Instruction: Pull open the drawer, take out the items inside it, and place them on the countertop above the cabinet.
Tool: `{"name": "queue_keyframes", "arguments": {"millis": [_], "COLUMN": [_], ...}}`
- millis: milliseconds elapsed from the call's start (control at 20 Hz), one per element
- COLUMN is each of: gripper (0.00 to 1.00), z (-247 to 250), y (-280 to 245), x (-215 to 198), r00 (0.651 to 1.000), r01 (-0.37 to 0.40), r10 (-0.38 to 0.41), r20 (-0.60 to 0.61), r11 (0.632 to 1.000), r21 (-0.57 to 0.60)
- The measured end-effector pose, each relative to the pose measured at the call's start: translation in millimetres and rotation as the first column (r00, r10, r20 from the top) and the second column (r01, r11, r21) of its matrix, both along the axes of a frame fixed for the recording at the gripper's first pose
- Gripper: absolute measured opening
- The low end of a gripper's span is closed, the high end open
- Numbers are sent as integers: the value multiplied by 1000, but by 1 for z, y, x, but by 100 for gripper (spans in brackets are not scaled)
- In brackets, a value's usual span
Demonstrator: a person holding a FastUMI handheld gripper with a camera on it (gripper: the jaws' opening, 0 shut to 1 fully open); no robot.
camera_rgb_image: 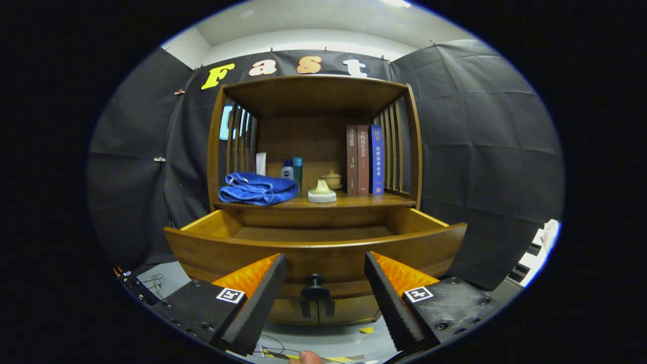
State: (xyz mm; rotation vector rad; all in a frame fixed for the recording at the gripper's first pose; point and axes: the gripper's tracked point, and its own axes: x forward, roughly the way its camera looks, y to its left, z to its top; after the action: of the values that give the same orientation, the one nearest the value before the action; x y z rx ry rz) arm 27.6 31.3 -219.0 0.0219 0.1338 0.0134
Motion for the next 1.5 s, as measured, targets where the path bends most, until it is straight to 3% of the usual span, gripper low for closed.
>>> {"name": "queue_keyframes", "arguments": {"millis": [400, 650, 900, 1500], "gripper": [99, 98, 99, 99], "z": [-43, -50, -49, -49], "y": [13, 15, 16, 21], "x": [40, 45, 58, 145], "r00": [998, 998, 996, 992], "r01": [-37, -47, -43, -42], "r10": [37, 49, 44, 41], "r20": [-41, -46, -78, -115], "r11": [999, 998, 999, 999], "r21": [-3, 45, 20, -4]}}
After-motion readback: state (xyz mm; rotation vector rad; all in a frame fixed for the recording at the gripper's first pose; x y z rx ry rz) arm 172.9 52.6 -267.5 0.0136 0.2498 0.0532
